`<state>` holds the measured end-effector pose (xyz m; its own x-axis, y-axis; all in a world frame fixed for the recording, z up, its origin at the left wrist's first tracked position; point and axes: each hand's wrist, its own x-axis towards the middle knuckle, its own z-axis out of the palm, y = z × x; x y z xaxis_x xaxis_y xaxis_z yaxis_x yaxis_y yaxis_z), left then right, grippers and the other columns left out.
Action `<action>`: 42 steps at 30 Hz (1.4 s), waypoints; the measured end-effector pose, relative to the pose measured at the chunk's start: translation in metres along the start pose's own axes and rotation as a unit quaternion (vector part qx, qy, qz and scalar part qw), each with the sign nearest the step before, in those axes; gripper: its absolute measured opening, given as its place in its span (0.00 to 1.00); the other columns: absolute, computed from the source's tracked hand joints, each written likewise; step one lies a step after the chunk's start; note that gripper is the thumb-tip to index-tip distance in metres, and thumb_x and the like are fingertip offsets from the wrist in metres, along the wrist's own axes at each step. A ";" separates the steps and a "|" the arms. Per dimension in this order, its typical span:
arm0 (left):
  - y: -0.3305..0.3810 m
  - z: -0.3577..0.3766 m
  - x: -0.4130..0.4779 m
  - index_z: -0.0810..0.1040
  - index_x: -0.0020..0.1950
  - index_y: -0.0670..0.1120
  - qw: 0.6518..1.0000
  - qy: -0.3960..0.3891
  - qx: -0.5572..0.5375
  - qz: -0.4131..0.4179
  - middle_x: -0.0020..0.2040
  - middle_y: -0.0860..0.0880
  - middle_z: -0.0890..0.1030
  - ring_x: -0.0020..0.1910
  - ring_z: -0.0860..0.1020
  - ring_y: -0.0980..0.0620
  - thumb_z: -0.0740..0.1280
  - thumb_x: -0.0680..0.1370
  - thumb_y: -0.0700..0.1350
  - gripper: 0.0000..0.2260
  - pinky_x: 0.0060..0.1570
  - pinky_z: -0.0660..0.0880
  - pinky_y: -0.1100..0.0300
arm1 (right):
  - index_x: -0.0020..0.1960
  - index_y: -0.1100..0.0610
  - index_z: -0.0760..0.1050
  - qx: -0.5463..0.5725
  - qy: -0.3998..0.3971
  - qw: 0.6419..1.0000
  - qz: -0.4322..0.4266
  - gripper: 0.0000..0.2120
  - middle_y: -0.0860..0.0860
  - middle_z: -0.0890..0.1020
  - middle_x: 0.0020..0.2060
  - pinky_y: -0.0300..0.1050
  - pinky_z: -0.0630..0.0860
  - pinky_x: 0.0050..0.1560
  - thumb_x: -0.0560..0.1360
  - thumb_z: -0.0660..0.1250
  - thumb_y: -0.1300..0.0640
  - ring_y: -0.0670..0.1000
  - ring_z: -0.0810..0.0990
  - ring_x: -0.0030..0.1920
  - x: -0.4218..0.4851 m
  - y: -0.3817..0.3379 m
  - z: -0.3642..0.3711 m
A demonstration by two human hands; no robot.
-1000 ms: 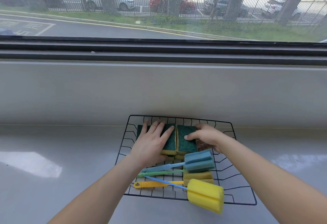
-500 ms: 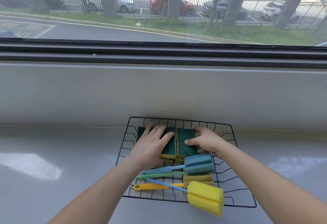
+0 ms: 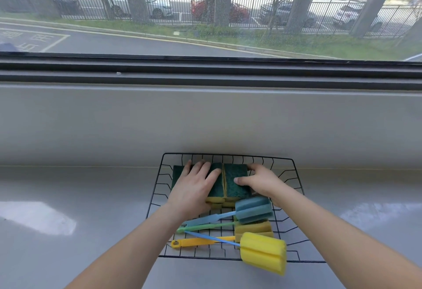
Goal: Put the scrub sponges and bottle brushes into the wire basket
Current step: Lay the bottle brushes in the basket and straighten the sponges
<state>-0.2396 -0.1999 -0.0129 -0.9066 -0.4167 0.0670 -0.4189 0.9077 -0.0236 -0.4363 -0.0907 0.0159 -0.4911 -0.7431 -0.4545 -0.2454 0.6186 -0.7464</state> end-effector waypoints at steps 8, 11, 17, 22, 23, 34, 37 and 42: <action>-0.011 -0.008 -0.023 0.49 0.78 0.57 0.997 0.033 -0.047 -0.060 0.77 0.45 0.60 0.77 0.54 0.42 0.69 0.65 0.67 0.48 0.75 0.49 0.38 | 0.75 0.54 0.67 -0.023 -0.001 1.000 0.020 0.38 0.54 0.79 0.66 0.57 0.79 0.64 0.71 0.73 0.37 0.55 0.83 0.58 -0.017 0.005 -0.016; -0.030 -0.009 -0.046 0.51 0.78 0.60 0.991 0.046 -0.077 -0.104 0.76 0.46 0.61 0.76 0.55 0.42 0.69 0.65 0.67 0.46 0.74 0.56 0.42 | 0.70 0.56 0.73 -0.018 0.007 1.000 0.017 0.29 0.54 0.82 0.61 0.54 0.81 0.58 0.76 0.70 0.41 0.52 0.84 0.52 -0.018 0.010 -0.019; -0.048 -0.011 -0.067 0.58 0.76 0.61 0.986 0.031 -0.075 -0.146 0.72 0.47 0.66 0.71 0.62 0.44 0.70 0.66 0.66 0.41 0.65 0.65 0.47 | 0.66 0.58 0.77 -0.095 0.036 0.995 -0.005 0.25 0.55 0.83 0.60 0.55 0.79 0.60 0.79 0.65 0.40 0.55 0.83 0.56 -0.012 0.000 -0.020; -0.051 -0.009 -0.065 0.65 0.74 0.56 0.985 0.017 -0.074 -0.153 0.69 0.50 0.72 0.68 0.66 0.47 0.72 0.69 0.61 0.35 0.63 0.65 0.50 | 0.60 0.57 0.79 -0.124 -0.007 0.992 0.020 0.28 0.55 0.85 0.54 0.57 0.81 0.58 0.74 0.69 0.35 0.55 0.84 0.53 -0.009 -0.003 -0.016; -0.051 -0.009 -0.063 0.67 0.73 0.55 0.985 0.017 -0.078 -0.152 0.68 0.50 0.73 0.67 0.67 0.46 0.73 0.68 0.59 0.35 0.62 0.66 0.49 | 0.58 0.57 0.79 -0.110 -0.006 0.994 0.026 0.27 0.55 0.85 0.53 0.57 0.81 0.59 0.73 0.70 0.36 0.55 0.84 0.51 -0.007 -0.002 -0.015; -0.048 -0.017 -0.053 0.69 0.68 0.49 0.994 -0.042 0.003 -0.104 0.57 0.47 0.77 0.57 0.75 0.43 0.76 0.61 0.57 0.37 0.53 0.73 0.48 | 0.61 0.58 0.76 -0.115 -0.007 0.993 0.023 0.27 0.55 0.84 0.53 0.55 0.81 0.57 0.75 0.69 0.37 0.55 0.84 0.50 -0.004 -0.001 -0.012; -0.044 -0.020 -0.046 0.67 0.66 0.47 0.993 -0.065 0.034 -0.094 0.54 0.45 0.75 0.52 0.75 0.42 0.75 0.64 0.49 0.32 0.47 0.74 0.49 | 0.60 0.57 0.77 -0.120 -0.007 0.993 0.017 0.25 0.54 0.84 0.53 0.54 0.81 0.57 0.75 0.69 0.37 0.54 0.84 0.50 -0.004 -0.001 -0.011; -0.042 -0.018 -0.045 0.69 0.66 0.46 0.991 -0.056 0.020 -0.116 0.53 0.45 0.77 0.50 0.77 0.43 0.74 0.65 0.42 0.31 0.40 0.75 0.52 | 0.62 0.57 0.76 -0.121 -0.008 0.993 0.013 0.28 0.54 0.83 0.55 0.55 0.81 0.58 0.75 0.68 0.36 0.55 0.83 0.52 -0.002 0.003 -0.011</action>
<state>-0.1805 -0.2189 0.0029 -0.7842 -0.6195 -0.0351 -0.6172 0.7846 -0.0596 -0.4449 -0.0846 0.0202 -0.4871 -0.7289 -0.4811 -0.4269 0.6793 -0.5969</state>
